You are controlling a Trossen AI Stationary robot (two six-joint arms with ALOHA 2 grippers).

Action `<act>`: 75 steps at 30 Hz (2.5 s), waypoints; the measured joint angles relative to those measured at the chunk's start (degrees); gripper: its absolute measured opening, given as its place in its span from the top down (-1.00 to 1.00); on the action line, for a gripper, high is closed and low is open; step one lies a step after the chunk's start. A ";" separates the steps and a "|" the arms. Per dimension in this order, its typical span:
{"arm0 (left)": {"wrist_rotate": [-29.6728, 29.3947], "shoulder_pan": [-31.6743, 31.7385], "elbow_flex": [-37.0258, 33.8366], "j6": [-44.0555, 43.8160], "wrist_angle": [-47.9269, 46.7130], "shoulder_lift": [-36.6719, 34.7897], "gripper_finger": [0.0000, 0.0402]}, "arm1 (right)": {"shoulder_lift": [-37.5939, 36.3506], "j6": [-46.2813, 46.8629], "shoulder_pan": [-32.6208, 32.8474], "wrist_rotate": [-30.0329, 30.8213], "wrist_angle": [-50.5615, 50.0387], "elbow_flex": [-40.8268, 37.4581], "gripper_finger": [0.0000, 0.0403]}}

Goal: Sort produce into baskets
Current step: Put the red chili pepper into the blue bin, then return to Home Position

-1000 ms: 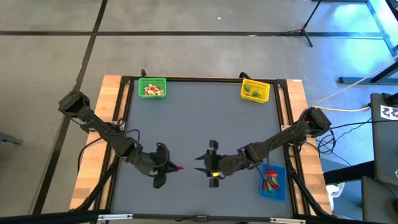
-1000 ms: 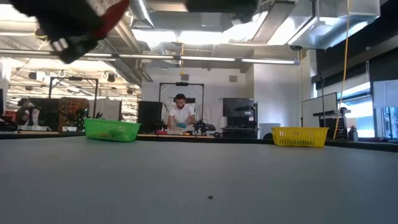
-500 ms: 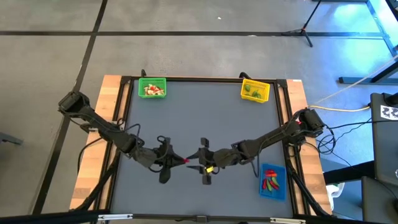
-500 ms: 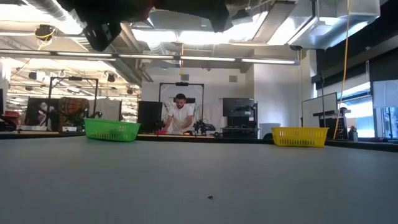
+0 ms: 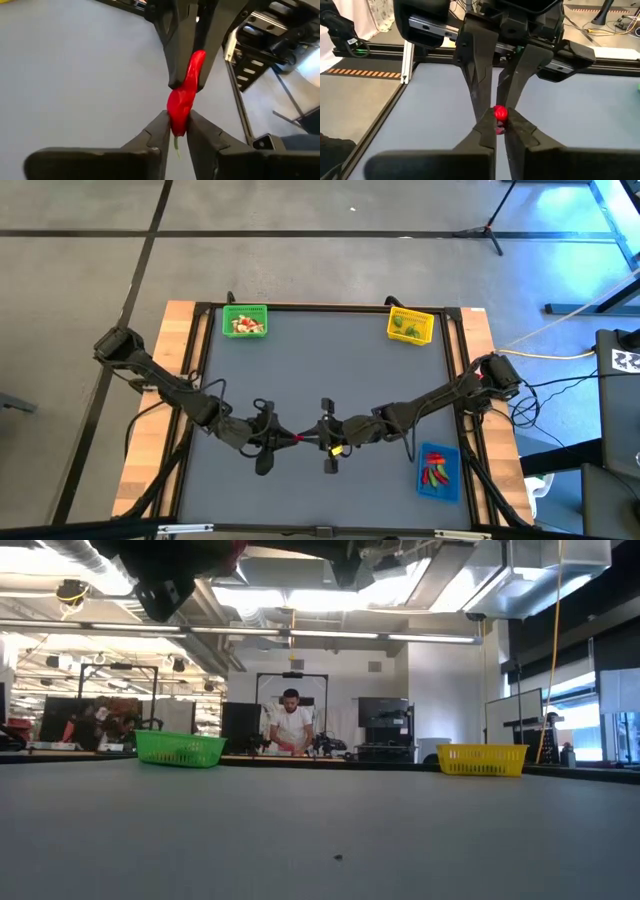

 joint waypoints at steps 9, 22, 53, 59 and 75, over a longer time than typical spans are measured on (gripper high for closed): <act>3.41 0.22 0.00 3.67 -0.03 -0.02 0.41 | -5.10 -0.61 1.20 0.21 -11.67 0.01 0.93; 0.58 0.24 0.00 9.43 -0.26 -0.02 0.40 | -18.85 31.26 10.40 -2.25 -57.38 0.02 0.89; -0.89 2.15 0.00 8.97 -0.26 -0.07 0.39 | -19.46 85.50 32.65 -21.01 -79.22 -12.44 0.46; -0.76 3.67 0.00 11.35 -0.38 -1.51 0.41 | -20.41 76.69 29.86 -19.04 -80.53 -7.87 0.21; 22.83 24.61 -3.12 29.30 -0.04 -6.25 0.96 | -20.48 14.70 -3.18 -12.75 -51.34 -13.75 0.83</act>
